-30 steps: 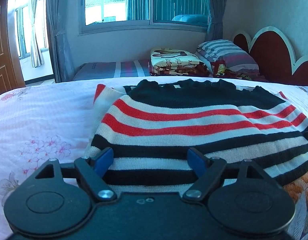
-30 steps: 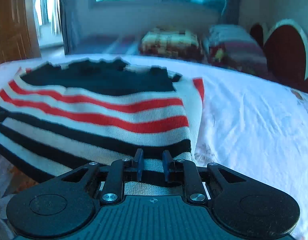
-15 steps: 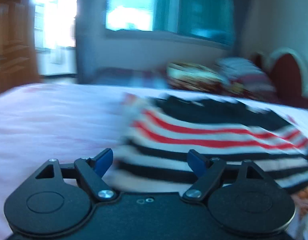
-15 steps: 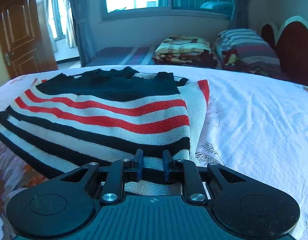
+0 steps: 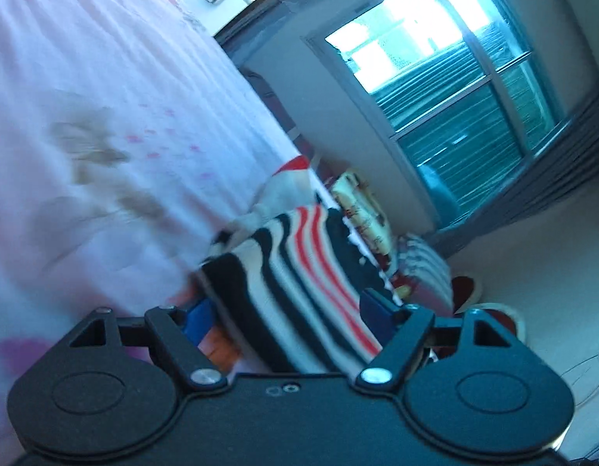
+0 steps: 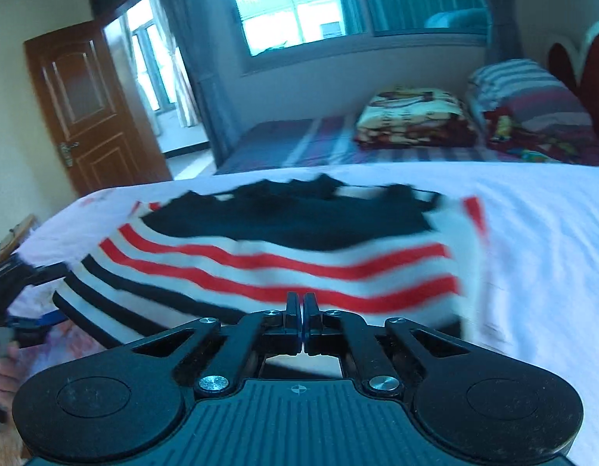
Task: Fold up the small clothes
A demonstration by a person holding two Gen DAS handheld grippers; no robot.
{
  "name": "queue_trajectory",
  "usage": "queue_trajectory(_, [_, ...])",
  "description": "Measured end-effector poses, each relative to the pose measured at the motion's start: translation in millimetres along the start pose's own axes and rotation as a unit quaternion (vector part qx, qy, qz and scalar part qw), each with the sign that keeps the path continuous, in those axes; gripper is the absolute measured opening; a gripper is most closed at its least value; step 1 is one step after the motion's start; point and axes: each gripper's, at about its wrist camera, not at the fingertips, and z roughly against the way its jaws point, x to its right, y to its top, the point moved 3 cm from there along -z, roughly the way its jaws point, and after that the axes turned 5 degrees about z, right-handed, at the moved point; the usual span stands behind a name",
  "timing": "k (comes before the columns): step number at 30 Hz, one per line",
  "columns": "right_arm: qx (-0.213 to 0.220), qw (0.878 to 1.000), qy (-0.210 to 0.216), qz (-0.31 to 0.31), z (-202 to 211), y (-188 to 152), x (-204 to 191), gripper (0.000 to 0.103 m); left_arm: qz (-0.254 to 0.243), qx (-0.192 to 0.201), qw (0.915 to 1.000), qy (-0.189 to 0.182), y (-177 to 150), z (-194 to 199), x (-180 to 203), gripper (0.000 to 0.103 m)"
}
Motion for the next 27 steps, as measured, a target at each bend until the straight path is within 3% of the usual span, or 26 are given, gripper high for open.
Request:
queue_trajectory(4, [-0.009, 1.0, 0.013, -0.003, -34, 13, -30, 0.002, -0.02, -0.001, 0.9998, 0.001, 5, -28, 8, 0.075])
queue_trajectory(6, [-0.016, 1.0, 0.012, -0.002, -49, 14, -42, 0.001, -0.019, -0.004, 0.9998, 0.008, 7, -36, 11, 0.069])
queue_trajectory(7, [-0.02, 1.0, 0.012, -0.004, -55, 13, -48, 0.002, -0.01, -0.014, 0.9997, 0.015, 9, -41, 10, 0.035])
queue_trajectory(8, [-0.023, 1.0, 0.012, -0.006, -60, 13, -53, 0.002, 0.014, -0.034, 0.9989, 0.027, 13, -47, 5, 0.015])
queue_trajectory(9, [-0.023, 1.0, 0.011, -0.005, -64, 13, -57, 0.002, 0.04, -0.043, 0.9981, 0.018, 15, -45, 2, 0.014])
queue_trajectory(10, [-0.023, 1.0, 0.009, -0.004, -67, 14, -61, 0.002, 0.037, -0.036, 0.9986, -0.014, 17, -40, 5, 0.013])
queue_trajectory(12, [-0.021, 1.0, 0.006, -0.005, -72, 14, -65, 0.002, -0.009, -0.029, 0.9982, -0.052, 18, -28, 18, 0.013])
queue_trajectory(14, [-0.026, 1.0, -0.001, -0.005, -80, 12, -67, 0.001, -0.006, -0.031, 0.9981, -0.052, 16, -29, 10, 0.013])
queue_trajectory(16, [-0.055, 0.998, -0.018, -0.005, -95, 3, -66, 0.0, 0.005, -0.045, 0.9988, -0.019, 14, -40, -14, 0.014])
queue_trajectory(17, [-0.048, 0.999, -0.02, -0.01, -96, 1, -64, 0.0, 0.023, -0.052, 0.9981, -0.022, 13, -44, -28, 0.014])
queue_trajectory(18, [-0.046, 0.999, -0.021, -0.015, -96, 0, -63, 0.0, 0.027, -0.049, 0.9976, -0.041, 13, -41, -30, 0.014])
queue_trajectory(23, [-0.043, 0.998, -0.031, -0.036, -97, -1, -59, 0.0, 0.051, -0.064, 0.9949, -0.058, 21, -36, -29, 0.013])
queue_trajectory(27, [-0.04, 0.998, -0.035, -0.04, -95, -2, -58, 0.0, 0.038, -0.067, 0.9948, -0.066, 27, -33, -18, 0.013])
